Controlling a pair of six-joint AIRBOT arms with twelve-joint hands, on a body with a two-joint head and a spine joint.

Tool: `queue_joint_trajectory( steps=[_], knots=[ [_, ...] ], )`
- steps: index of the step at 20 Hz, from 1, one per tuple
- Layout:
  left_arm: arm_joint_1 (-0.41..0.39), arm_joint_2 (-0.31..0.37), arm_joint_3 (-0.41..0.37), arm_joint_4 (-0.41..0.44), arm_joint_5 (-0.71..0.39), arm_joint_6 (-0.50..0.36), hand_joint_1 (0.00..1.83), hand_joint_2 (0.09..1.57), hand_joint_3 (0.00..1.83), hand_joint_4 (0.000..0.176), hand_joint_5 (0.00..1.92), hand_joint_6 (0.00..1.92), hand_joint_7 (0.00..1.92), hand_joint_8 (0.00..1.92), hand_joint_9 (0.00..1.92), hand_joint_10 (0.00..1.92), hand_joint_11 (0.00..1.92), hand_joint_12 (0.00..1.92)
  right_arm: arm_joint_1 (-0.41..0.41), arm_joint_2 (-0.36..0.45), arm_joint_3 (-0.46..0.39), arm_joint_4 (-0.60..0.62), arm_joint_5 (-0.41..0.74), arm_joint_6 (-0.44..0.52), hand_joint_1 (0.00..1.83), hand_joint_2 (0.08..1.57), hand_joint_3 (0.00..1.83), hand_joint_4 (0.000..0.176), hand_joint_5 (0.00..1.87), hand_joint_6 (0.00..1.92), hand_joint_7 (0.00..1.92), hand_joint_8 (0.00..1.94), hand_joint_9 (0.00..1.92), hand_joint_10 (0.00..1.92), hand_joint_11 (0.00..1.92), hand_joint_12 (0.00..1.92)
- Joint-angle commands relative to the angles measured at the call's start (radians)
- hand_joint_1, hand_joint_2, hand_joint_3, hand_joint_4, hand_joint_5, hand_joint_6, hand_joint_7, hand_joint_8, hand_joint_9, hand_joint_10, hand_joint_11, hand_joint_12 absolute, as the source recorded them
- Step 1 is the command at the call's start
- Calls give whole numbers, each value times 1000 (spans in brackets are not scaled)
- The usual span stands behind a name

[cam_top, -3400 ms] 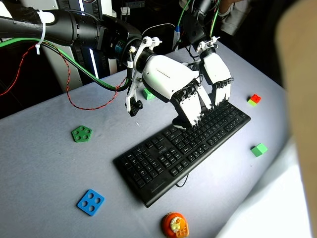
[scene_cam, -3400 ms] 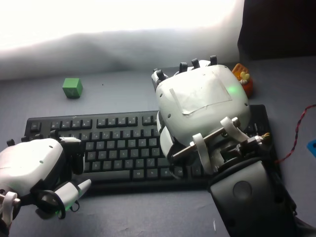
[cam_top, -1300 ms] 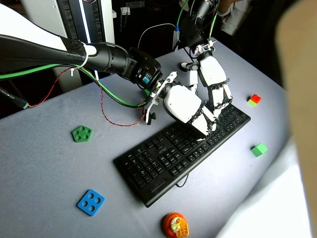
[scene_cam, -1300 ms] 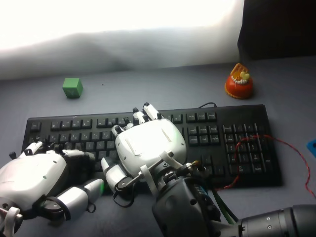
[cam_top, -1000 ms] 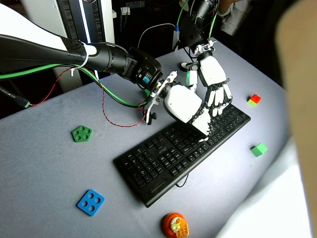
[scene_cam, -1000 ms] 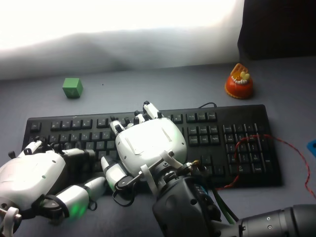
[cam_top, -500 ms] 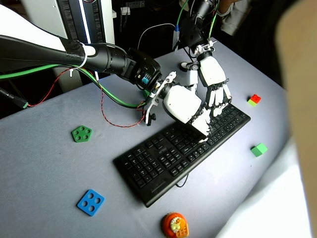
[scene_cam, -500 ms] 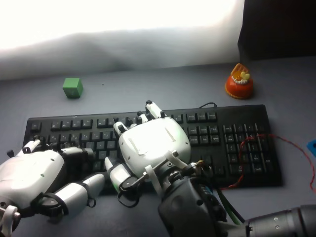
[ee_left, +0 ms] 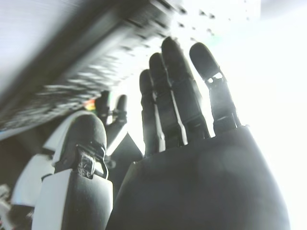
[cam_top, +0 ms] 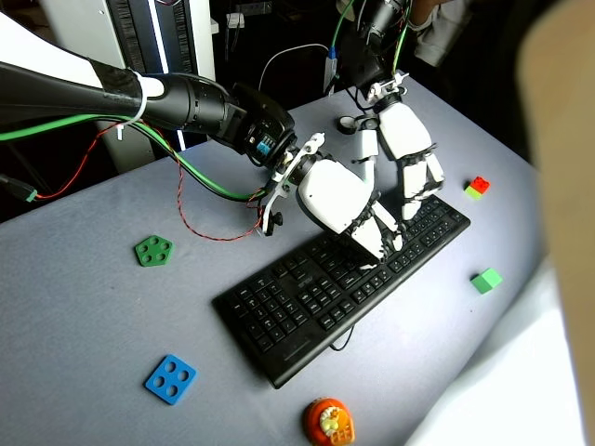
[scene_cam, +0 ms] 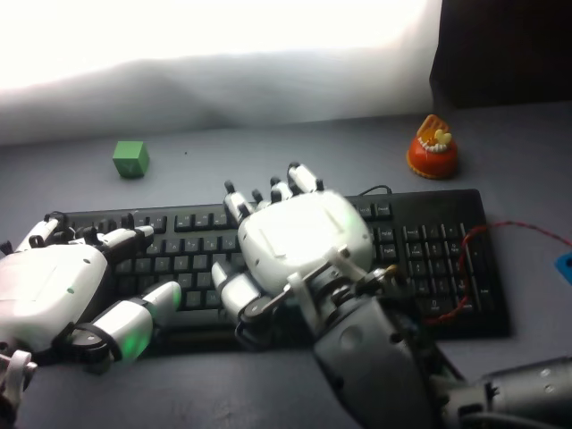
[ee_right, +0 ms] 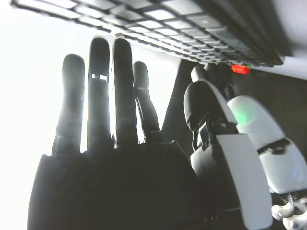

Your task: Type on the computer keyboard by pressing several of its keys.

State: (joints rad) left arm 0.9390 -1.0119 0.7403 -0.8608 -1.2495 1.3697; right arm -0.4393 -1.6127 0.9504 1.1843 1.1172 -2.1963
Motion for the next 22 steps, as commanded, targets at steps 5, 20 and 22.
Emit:
queue_joint_trajectory(
  steps=[5, 20, 22],
  knots=[
    [-20, -42, 47, 69, -118, 58, 182, 1413, 3, 0, 442, 7, 518, 6, 556, 14, 0, 1304, 30, 85, -71, -168, 64, 1, 87, 1475, 2, 0, 119, 539, 572, 6, 309, 948, 0, 1682],
    [-15, -75, 71, 86, -127, 71, 1061, 1117, 0, 52, 38, 0, 127, 0, 259, 0, 0, 1104, 34, 163, -151, -169, 70, -10, 18, 1494, 3, 0, 109, 536, 548, 0, 305, 930, 0, 1666],
    [-13, -75, 69, 86, -127, 71, 1156, 1104, 0, 47, 0, 0, 27, 0, 176, 2, 0, 845, 29, 162, -151, -169, 70, -9, 4, 1493, 1, 0, 119, 537, 551, 1, 313, 906, 0, 1663]
  ],
)
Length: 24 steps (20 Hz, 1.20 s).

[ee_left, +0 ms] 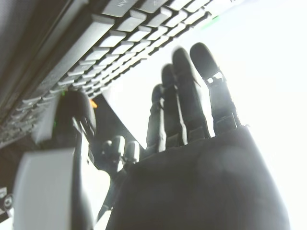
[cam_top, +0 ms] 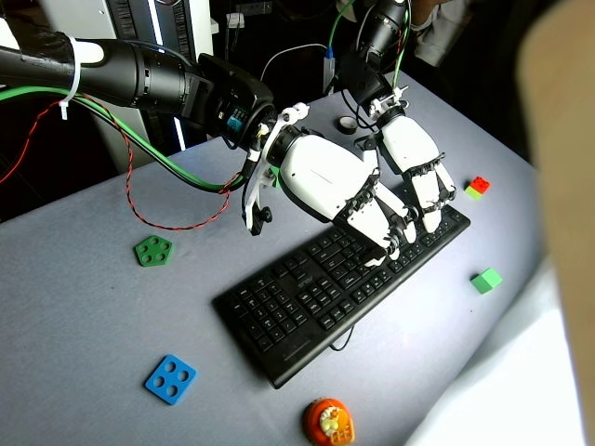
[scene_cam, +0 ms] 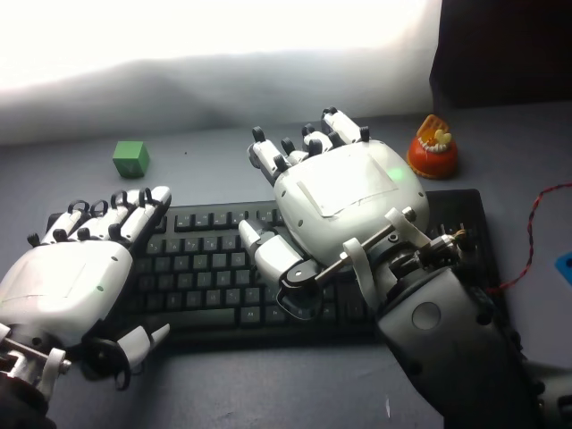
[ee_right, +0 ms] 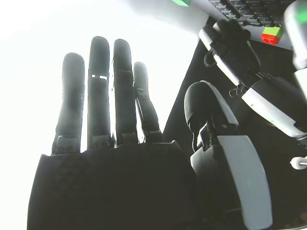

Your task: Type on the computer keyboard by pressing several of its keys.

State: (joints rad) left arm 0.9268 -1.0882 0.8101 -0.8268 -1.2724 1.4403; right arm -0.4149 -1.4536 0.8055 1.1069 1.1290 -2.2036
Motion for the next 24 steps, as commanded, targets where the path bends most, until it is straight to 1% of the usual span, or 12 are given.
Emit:
queue_joint_trajectory(
  steps=[1, 4, 5, 7, 8, 9, 10, 13, 16, 19, 22, 24],
  knots=[
    [0, 1, -2, 52, -104, 0, 1181, 1108, 0, 43, 0, 0, 36, 2, 160, 1, 0, 775, 3, 3, -6, -91, 58, -1, 13, 1494, 1, 0, 120, 542, 547, 0, 306, 915, 0, 1667],
    [3, -1, -3, 52, -103, 0, 1229, 1087, 0, 52, 13, 5, 59, 7, 166, 5, 0, 705, -2, 3, -6, -91, 57, 0, 2, 1496, 2, 0, 110, 542, 535, 0, 297, 917, 0, 1662],
    [3, -3, -3, 52, -103, 0, 1228, 1084, 0, 43, 48, 14, 78, 4, 174, 8, 0, 812, -3, 3, -7, -91, 56, 0, 1, 1498, 2, 0, 110, 545, 535, 1, 293, 918, 0, 1658],
    [1, -6, -1, 52, -103, 0, 1178, 1116, 2, 39, 26, 4, 69, 1, 171, 6, 0, 811, -4, 3, -7, -91, 56, -1, 3, 1500, 3, 0, 105, 544, 529, 0, 290, 917, 0, 1657],
    [-1, -8, 1, 52, -103, 0, 753, 1238, 33, 15, 7, 2, 108, 10, 202, 19, 0, 913, -3, 3, -7, -91, 55, -1, 15, 1494, 0, 0, 116, 554, 545, 7, 320, 918, 0, 1671],
    [-4, -9, 2, 52, -103, 0, 753, 1238, 33, 15, 7, 2, 108, 10, 202, 19, 0, 913, -3, 3, -8, -91, 54, -1, 15, 1494, 0, 0, 116, 554, 545, 7, 320, 918, 0, 1671],
    [-8, -8, 3, 52, -100, 0, 121, 1330, 34, 13, 83, 27, 178, 24, 226, 27, 0, 994, -4, 3, -8, -91, 53, -1, 47, 1487, 0, 0, 124, 558, 561, 12, 328, 907, 0, 1680],
    [-6, -8, 7, 52, -97, -3, 0, 1313, 0, 7, 137, 23, 235, 14, 246, 31, 0, 996, -4, 3, -8, -91, 52, -1, 1, 1500, 3, 0, 113, 564, 542, 3, 301, 924, 0, 1663],
    [-5, -9, 8, 52, -96, -4, 0, 1329, 3, 12, 189, 19, 251, 4, 254, 25, 0, 955, -4, 3, -8, -91, 51, 1, 2, 1499, 2, 0, 96, 556, 529, 1, 288, 922, 0, 1662],
    [-4, -16, 13, 52, -95, -4, 52, 1342, 1, 8, 150, 1, 209, 0, 237, 13, 0, 943, -6, 3, -8, -91, 49, 4, 2, 1500, 1, 0, 101, 557, 536, 4, 293, 922, 0, 1660],
    [-4, -22, 23, 52, -95, -4, 689, 1247, 0, 24, 28, 6, 143, 5, 222, 12, 0, 1002, -7, 2, -8, -91, 48, 7, 30, 1492, 0, 0, 117, 565, 549, 9, 301, 922, 0, 1672],
    [-5, -27, 32, 52, -95, -4, 1137, 1136, 0, 39, 11, 4, 66, 6, 210, 6, 0, 929, -7, 2, -8, -92, 47, 7, 0, 1500, 2, 0, 104, 561, 539, 4, 297, 922, 0, 1662]
  ],
)
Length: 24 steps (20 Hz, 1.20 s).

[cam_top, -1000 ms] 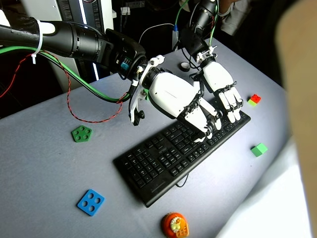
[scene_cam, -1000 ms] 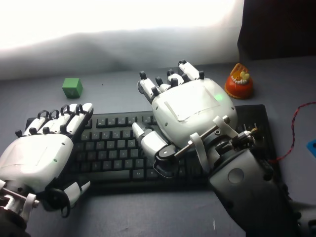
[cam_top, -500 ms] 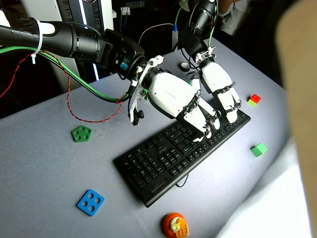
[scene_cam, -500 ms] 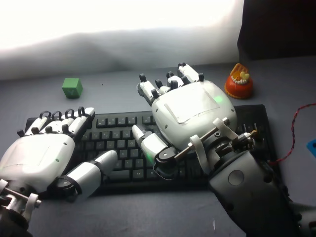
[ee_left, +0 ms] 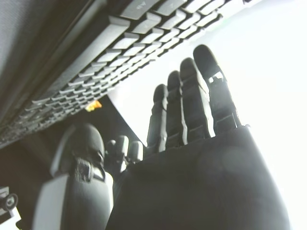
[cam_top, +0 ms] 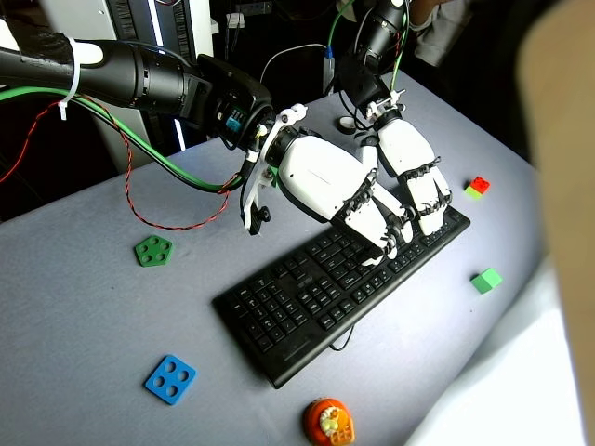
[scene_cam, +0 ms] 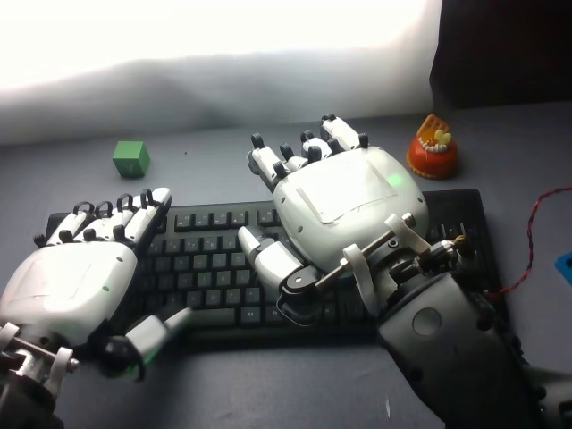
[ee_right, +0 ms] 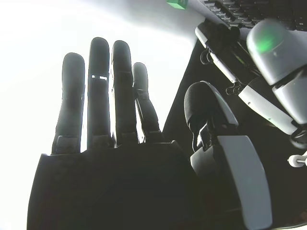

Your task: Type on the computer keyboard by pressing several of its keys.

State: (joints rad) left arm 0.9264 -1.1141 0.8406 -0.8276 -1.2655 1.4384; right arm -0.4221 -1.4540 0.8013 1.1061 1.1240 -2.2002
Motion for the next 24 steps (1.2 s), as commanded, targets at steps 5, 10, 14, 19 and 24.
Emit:
queue_joint_trajectory(
  steps=[5, 10, 14, 19, 24],
  knots=[
    [-3, -3, 9, 53, -99, -3, 1261, 1105, 0, 46, 22, 6, 78, 5, 235, 15, 0, 995, 0, 2, -4, -91, 52, 6, 28, 1491, 0, 0, 105, 553, 538, 4, 289, 919, 0, 1650],
    [-2, 6, 3, 53, -93, -33, 672, 1247, 24, 25, 12, 0, 82, 3, 214, 6, 0, 1061, -7, 10, -9, -100, 55, 4, 37, 1486, 0, 0, 109, 541, 539, 4, 281, 917, 0, 1651],
    [-16, 60, -10, 96, -48, -66, 0, 1231, 1, 17, 119, 11, 185, 5, 210, 5, 0, 922, -10, 20, -21, -108, 57, 4, 31, 1488, 0, 0, 119, 540, 551, 9, 301, 931, 0, 1667],
    [-80, 143, -24, 113, 29, -73, 0, 1222, 1, 15, 158, 11, 209, 6, 232, 15, 0, 993, -6, 26, -36, -108, 60, 3, 0, 1497, 3, 0, 100, 534, 534, 0, 278, 935, 0, 1668],
    [-123, 227, -64, 113, 83, -61, 0, 1238, 3, 14, 143, 1, 195, 1, 221, 4, 0, 889, -15, 34, -48, -110, 60, 1, 12, 1498, 2, 0, 116, 552, 538, 5, 291, 945, 0, 1671]
  ],
)
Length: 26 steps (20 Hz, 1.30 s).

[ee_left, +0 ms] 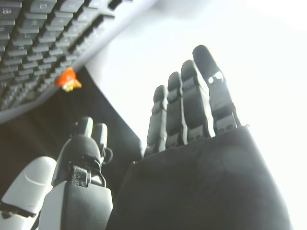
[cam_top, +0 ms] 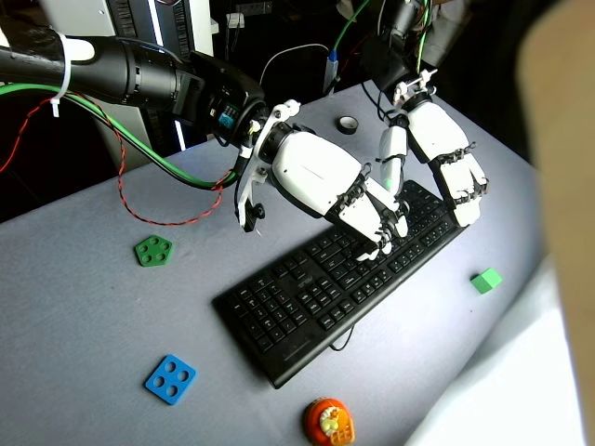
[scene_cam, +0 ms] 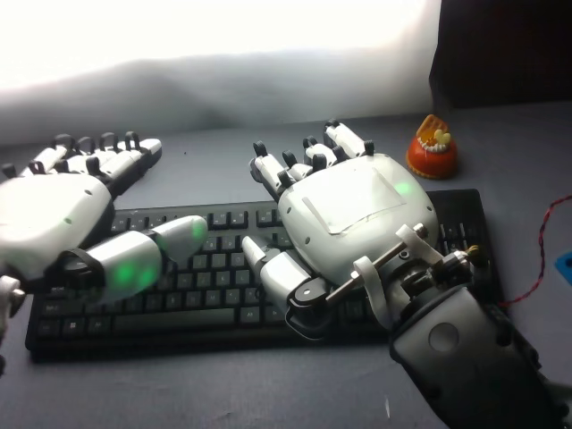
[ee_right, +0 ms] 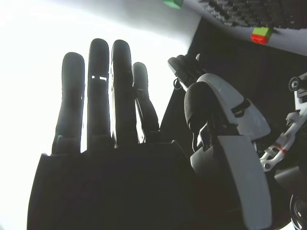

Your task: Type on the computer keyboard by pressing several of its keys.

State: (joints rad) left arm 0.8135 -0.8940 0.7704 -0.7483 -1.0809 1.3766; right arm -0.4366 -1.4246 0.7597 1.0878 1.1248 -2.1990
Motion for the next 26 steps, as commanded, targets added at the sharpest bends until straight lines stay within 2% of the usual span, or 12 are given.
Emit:
queue_joint_trajectory(
  steps=[1, 8, 9, 10, 13, 14, 15, 16, 17, 18, 21, 26],
  knots=[
    [-10, 21, -3, 34, -97, 2, 0, 1243, 5, 11, 128, 0, 189, 0, 216, 2, 0, 893, -1, 5, -6, -92, 60, 0, 14, 1498, 2, 0, 118, 554, 542, 7, 290, 944, 0, 1671],
    [-26, 127, -70, 34, -38, 1, 0, 1284, 4, 0, 410, 58, 454, 40, 381, 50, 0, 1134, -4, 16, -14, -92, 61, -1, 84, 1469, 0, 0, 274, 799, 674, 65, 340, 1033, 0, 1738],
    [-24, 141, -78, 34, -27, 1, 0, 1315, 7, 0, 593, 98, 718, 101, 623, 160, 4, 1421, -5, 16, -15, -93, 61, -1, 192, 1398, 0, 0, 495, 883, 796, 409, 503, 1168, 128, 1826],
    [-23, 155, -84, 34, -22, 1, 0, 1315, 7, 0, 593, 98, 718, 101, 623, 160, 4, 1421, -5, 17, -16, -93, 61, -1, 192, 1398, 0, 0, 495, 883, 796, 409, 503, 1168, 128, 1826],
    [-24, 188, -97, 34, -10, -7, 160, 1344, 0, 0, 1022, 120, 1077, 420, 762, 1160, 437, 1693, -5, 17, -17, -94, 61, -1, 330, 1330, 0, 0, 803, 1043, 952, 1017, 792, 1484, 559, 1920],
    [-26, 197, -100, 34, -5, -9, 160, 1344, 0, 0, 1022, 120, 1077, 420, 762, 1160, 437, 1693, -5, 17, -17, -94, 61, -1, 330, 1330, 0, 0, 803, 1043, 952, 1017, 792, 1484, 559, 1920],
    [-30, 207, -101, 41, 5, -11, 228, 1376, 1, 0, 1069, 731, 1086, 1071, 900, 1554, 643, 1890, -6, 17, -18, -95, 61, -2, 253, 1389, 11, 0, 934, 1242, 1122, 1399, 1015, 1815, 812, 1921],
    [-35, 215, -101, 60, 20, -14, 239, 1384, 2, 0, 996, 1193, 1085, 1309, 947, 1681, 712, 1915, -7, 17, -19, -95, 61, -2, 245, 1405, 11, 0, 963, 1300, 1175, 1525, 1089, 1894, 900, 1921],
    [-39, 222, -98, 90, 34, -27, 239, 1384, 2, 0, 996, 1193, 1085, 1309, 947, 1681, 712, 1915, -7, 17, -19, -95, 61, -2, 245, 1405, 11, 0, 963, 1300, 1175, 1525, 1089, 1894, 900, 1921],
    [-39, 227, -95, 108, 45, -42, 303, 1400, 2, 0, 923, 1559, 1111, 1431, 1032, 1710, 835, 1921, -7, 17, -20, -96, 61, -2, 298, 1430, 10, 0, 1012, 1341, 1260, 1703, 1228, 1920, 1100, 1921],
    [-38, 240, -98, 108, 55, -49, 360, 1435, 6, 0, 919, 1660, 1138, 1450, 1069, 1694, 835, 1921, -8, 18, -21, -97, 61, -2, 404, 1468, 8, 0, 1069, 1653, 1290, 1829, 1276, 1921, 1169, 1921],
    [-36, 246, -98, 108, 70, -55, 485, 1470, 3, 0, 882, 1747, 1095, 1543, 1040, 1740, 816, 1921, -10, 20, -23, -98, 62, -2, 558, 1484, 8, 0, 1053, 1747, 1262, 1843, 1261, 1921, 1152, 1921]
  ],
)
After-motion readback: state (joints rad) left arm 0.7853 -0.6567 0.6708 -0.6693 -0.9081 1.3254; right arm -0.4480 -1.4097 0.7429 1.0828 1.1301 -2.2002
